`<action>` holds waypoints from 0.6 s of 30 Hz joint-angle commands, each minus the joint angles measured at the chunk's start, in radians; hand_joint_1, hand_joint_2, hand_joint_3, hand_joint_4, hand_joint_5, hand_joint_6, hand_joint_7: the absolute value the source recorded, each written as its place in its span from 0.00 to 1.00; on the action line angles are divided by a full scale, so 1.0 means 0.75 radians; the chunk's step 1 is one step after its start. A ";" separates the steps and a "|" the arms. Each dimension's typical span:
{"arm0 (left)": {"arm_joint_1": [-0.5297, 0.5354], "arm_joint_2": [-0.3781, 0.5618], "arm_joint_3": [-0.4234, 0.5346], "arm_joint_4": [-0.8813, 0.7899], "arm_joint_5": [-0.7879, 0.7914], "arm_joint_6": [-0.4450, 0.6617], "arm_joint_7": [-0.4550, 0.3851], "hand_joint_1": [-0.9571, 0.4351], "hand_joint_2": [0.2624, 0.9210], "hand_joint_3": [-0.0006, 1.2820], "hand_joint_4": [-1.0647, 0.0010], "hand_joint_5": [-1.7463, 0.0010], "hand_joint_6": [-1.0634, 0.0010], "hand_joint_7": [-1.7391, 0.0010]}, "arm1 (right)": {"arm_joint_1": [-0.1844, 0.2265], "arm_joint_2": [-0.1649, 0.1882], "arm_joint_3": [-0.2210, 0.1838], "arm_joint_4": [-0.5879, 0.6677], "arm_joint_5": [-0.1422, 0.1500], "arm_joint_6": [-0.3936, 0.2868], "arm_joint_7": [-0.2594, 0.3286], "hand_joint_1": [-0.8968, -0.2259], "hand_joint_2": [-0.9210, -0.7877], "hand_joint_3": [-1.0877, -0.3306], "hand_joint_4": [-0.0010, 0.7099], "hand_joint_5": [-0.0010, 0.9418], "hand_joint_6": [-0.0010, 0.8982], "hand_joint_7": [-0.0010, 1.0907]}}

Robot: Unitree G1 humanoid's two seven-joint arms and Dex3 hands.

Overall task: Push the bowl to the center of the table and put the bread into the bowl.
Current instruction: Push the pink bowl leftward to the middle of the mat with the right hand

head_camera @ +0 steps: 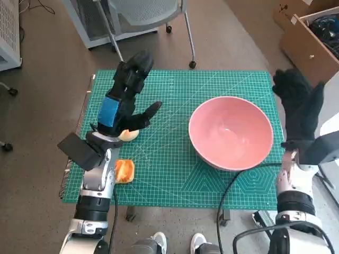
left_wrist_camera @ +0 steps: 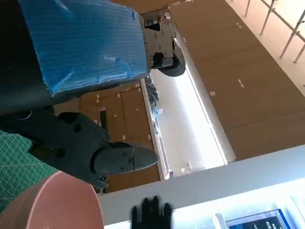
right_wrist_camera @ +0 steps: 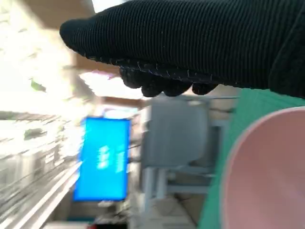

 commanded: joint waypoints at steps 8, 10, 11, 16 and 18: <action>0.006 0.003 -0.003 -0.029 0.004 0.005 0.007 0.48 0.76 0.36 0.93 0.86 1.00 0.65 | 0.005 -0.013 -0.015 0.217 -0.047 0.174 -0.108 0.42 0.00 0.41 0.31 0.00 0.13 0.30; 0.010 0.003 -0.003 -0.037 0.003 0.008 0.007 0.48 0.76 0.36 0.93 0.86 1.00 0.65 | 0.010 -0.005 -0.013 0.223 -0.055 0.193 -0.117 0.42 0.00 0.42 0.31 0.00 0.14 0.29; 0.012 0.003 -0.003 -0.042 0.003 0.011 0.008 0.48 0.76 0.36 0.93 0.86 1.00 0.65 | 0.012 0.000 -0.012 0.227 -0.060 0.204 -0.122 0.42 0.00 0.42 0.31 0.00 0.14 0.29; 0.017 0.007 0.001 -0.053 0.002 0.020 0.010 0.48 0.76 0.36 0.93 0.86 1.00 0.65 | 0.020 0.022 -0.016 0.239 -0.062 0.247 -0.125 0.43 0.00 0.43 0.31 0.00 0.15 0.27; 0.020 0.008 0.001 -0.060 0.003 0.024 0.013 0.48 0.76 0.36 0.93 0.86 1.00 0.65 | 0.020 0.031 -0.015 0.241 -0.063 0.264 -0.122 0.44 0.00 0.42 0.31 0.00 0.15 0.27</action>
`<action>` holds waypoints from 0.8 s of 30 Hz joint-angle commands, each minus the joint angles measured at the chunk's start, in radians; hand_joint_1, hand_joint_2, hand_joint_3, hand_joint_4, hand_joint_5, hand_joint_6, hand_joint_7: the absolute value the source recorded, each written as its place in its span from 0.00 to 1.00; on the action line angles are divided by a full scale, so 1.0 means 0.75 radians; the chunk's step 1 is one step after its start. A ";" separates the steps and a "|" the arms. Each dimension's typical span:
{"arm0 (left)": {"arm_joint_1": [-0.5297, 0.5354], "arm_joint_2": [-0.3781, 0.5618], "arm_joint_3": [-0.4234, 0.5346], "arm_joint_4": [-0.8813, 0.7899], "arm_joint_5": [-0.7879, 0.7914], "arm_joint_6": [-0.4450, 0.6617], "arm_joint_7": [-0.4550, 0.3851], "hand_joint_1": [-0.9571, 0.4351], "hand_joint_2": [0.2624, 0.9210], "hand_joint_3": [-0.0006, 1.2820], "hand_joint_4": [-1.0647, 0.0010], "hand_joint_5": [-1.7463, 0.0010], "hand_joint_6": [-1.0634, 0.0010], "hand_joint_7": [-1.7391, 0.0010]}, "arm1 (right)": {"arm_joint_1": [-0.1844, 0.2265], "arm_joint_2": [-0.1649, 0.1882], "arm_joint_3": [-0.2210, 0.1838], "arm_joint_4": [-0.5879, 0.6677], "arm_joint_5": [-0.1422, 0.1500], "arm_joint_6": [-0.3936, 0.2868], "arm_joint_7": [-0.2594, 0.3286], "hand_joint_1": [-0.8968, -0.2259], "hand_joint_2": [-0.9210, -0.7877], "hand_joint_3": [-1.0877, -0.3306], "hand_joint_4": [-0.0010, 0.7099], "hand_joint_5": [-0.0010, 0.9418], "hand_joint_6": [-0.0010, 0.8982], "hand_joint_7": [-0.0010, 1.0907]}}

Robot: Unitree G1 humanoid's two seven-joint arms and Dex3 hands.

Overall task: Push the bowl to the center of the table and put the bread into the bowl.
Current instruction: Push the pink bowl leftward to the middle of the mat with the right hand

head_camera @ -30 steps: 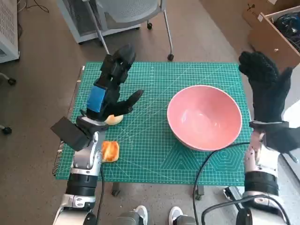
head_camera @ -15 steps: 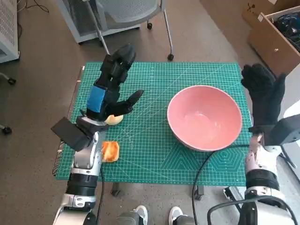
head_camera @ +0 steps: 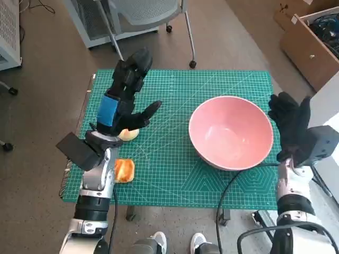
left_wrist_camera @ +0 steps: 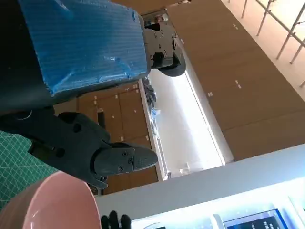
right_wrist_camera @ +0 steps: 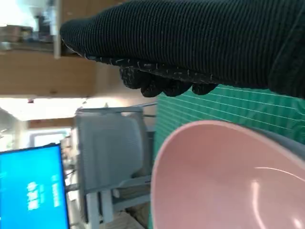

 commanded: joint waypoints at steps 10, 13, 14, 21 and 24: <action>0.034 0.013 0.008 -0.056 0.004 0.031 0.016 0.50 0.75 0.38 0.94 0.85 1.00 0.65 | 0.015 0.078 -0.002 0.025 -0.009 0.090 0.022 0.44 0.00 0.44 0.30 0.00 0.16 0.25; 0.038 0.013 0.009 -0.062 0.005 0.036 0.018 0.51 0.75 0.38 0.94 0.85 1.00 0.64 | 0.006 0.086 0.000 0.022 -0.014 0.085 0.026 0.43 0.00 0.44 0.30 0.00 0.16 0.24; 0.039 0.013 0.009 -0.065 0.005 0.038 0.020 0.51 0.75 0.38 0.94 0.85 1.00 0.64 | 0.001 0.089 0.003 0.021 -0.018 0.082 0.026 0.43 0.00 0.44 0.30 0.00 0.16 0.24; 0.052 0.014 0.008 -0.084 0.008 0.048 0.028 0.52 0.74 0.39 0.94 0.84 1.00 0.64 | -0.029 0.119 0.008 0.018 -0.028 0.062 0.032 0.40 0.00 0.43 0.30 0.00 0.17 0.23; 0.056 0.016 0.009 -0.091 0.009 0.054 0.030 0.52 0.73 0.39 0.94 0.84 1.00 0.64 | -0.043 0.134 0.008 0.018 -0.030 0.056 0.038 0.40 0.00 0.43 0.30 0.00 0.17 0.23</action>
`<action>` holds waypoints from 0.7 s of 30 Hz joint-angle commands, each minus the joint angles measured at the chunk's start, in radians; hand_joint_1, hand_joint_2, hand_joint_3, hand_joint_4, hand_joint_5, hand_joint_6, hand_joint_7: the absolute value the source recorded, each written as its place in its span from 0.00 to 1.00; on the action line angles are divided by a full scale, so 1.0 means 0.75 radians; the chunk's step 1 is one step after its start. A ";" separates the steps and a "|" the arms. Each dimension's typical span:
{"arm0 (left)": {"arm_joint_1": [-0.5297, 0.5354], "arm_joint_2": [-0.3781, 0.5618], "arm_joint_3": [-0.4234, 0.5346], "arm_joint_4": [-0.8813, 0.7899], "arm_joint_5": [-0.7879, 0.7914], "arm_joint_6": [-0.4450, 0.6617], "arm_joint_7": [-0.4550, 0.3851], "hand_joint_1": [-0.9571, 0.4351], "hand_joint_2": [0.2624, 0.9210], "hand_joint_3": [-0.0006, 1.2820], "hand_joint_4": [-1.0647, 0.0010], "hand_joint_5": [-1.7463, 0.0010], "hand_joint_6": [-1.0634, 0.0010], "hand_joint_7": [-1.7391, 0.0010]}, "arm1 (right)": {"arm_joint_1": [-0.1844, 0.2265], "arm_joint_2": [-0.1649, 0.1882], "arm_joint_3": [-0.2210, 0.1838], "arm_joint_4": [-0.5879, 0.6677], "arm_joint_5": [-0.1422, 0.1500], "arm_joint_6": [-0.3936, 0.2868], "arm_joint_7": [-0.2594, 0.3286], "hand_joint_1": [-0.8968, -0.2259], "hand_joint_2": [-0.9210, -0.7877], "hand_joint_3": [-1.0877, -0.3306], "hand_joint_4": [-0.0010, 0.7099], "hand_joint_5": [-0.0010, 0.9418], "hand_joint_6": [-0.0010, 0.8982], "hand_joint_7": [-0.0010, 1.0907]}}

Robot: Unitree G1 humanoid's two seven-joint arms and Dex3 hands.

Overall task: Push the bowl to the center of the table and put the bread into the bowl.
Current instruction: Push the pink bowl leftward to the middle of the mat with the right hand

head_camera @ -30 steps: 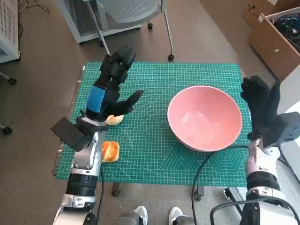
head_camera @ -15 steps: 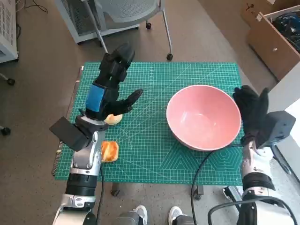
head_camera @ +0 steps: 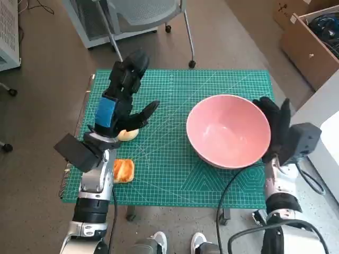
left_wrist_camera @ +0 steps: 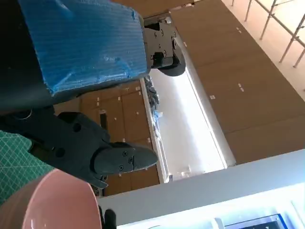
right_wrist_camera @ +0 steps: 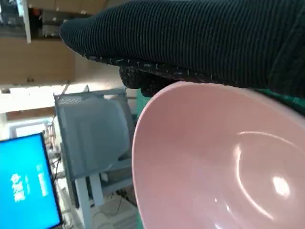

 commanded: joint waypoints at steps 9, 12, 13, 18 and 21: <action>0.041 0.015 0.002 -0.086 0.008 0.045 0.018 0.51 0.72 0.41 0.95 0.84 1.00 0.64 | -0.052 0.073 0.016 0.003 -0.016 -0.004 0.029 0.40 0.00 0.41 0.30 0.00 0.18 0.23; 0.048 0.016 0.003 -0.097 0.010 0.050 0.020 0.51 0.72 0.41 0.95 0.84 1.00 0.64 | -0.071 0.084 0.020 0.007 -0.019 0.006 0.035 0.39 0.00 0.40 0.30 0.00 0.17 0.23; 0.051 0.016 0.004 -0.098 0.008 0.051 0.020 0.51 0.72 0.41 0.95 0.84 1.00 0.64 | -0.078 0.089 0.020 0.007 -0.019 0.008 0.037 0.39 0.00 0.40 0.29 0.00 0.17 0.23; 0.065 0.017 0.007 -0.120 0.001 0.063 0.019 0.50 0.71 0.41 0.95 0.83 1.00 0.64 | -0.105 0.112 0.020 0.007 -0.022 0.023 0.042 0.39 0.00 0.40 0.29 0.00 0.16 0.23; 0.070 0.017 0.008 -0.127 0.001 0.067 0.020 0.50 0.71 0.41 0.96 0.83 1.00 0.64 | -0.114 0.118 0.017 0.007 -0.021 0.028 0.044 0.39 0.00 0.40 0.28 0.00 0.16 0.23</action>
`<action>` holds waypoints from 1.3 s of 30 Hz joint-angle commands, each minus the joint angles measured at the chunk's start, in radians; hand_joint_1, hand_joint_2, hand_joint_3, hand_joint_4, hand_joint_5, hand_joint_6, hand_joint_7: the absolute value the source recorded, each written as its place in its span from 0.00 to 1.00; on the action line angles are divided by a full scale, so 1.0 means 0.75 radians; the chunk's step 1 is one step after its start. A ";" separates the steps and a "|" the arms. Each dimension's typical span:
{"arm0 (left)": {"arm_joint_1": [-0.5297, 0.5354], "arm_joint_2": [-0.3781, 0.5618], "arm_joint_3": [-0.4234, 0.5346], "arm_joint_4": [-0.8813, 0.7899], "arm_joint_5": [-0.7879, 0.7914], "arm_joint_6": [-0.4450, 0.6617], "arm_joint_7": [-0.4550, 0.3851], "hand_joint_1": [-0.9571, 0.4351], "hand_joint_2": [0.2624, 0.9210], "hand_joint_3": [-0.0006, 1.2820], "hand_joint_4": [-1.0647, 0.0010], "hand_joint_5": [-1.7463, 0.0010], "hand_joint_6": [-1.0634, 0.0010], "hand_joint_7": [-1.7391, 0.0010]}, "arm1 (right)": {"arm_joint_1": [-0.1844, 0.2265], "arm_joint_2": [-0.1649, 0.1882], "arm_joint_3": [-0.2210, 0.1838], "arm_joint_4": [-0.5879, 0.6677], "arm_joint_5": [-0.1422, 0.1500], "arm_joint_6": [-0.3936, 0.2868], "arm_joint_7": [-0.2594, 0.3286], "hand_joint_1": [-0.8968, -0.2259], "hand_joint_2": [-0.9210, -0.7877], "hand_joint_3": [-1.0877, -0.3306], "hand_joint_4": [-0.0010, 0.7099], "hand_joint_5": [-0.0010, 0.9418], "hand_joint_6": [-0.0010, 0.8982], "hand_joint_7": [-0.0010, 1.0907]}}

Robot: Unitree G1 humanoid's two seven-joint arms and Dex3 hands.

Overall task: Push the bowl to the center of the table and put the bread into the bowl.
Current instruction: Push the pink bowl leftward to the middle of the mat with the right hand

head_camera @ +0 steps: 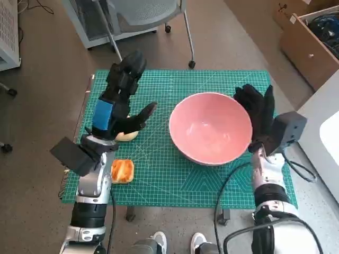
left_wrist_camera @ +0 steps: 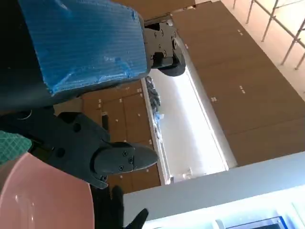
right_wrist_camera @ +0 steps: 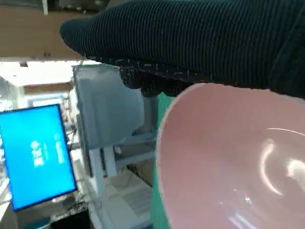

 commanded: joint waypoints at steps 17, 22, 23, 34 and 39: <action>0.064 0.019 0.025 -0.080 -0.012 0.019 0.019 0.48 0.73 0.39 0.96 0.82 1.00 0.64 | -0.081 0.117 0.040 0.018 -0.023 0.088 0.002 0.42 0.00 0.36 0.26 0.00 0.13 0.24; 0.074 0.018 0.029 -0.088 -0.009 0.020 0.024 0.49 0.73 0.39 0.96 0.82 1.00 0.63 | -0.081 0.122 0.047 0.020 -0.023 0.099 0.016 0.43 0.00 0.36 0.26 0.00 0.13 0.24; 0.076 0.017 0.030 -0.089 -0.009 0.019 0.025 0.49 0.73 0.39 0.96 0.82 1.00 0.63 | -0.080 0.121 0.049 0.021 -0.024 0.100 0.018 0.43 0.00 0.36 0.26 0.00 0.12 0.24; 0.095 0.017 0.037 -0.087 -0.007 0.011 0.036 0.49 0.75 0.37 0.95 0.81 1.00 0.62 | -0.063 0.081 0.042 0.004 -0.008 0.095 0.066 0.42 0.00 0.35 0.25 0.00 0.12 0.25; 0.100 0.018 0.041 -0.091 -0.006 0.011 0.040 0.48 0.76 0.36 0.95 0.81 1.00 0.62 | -0.054 0.055 0.027 -0.025 0.006 0.067 0.080 0.43 0.00 0.35 0.26 0.00 0.12 0.26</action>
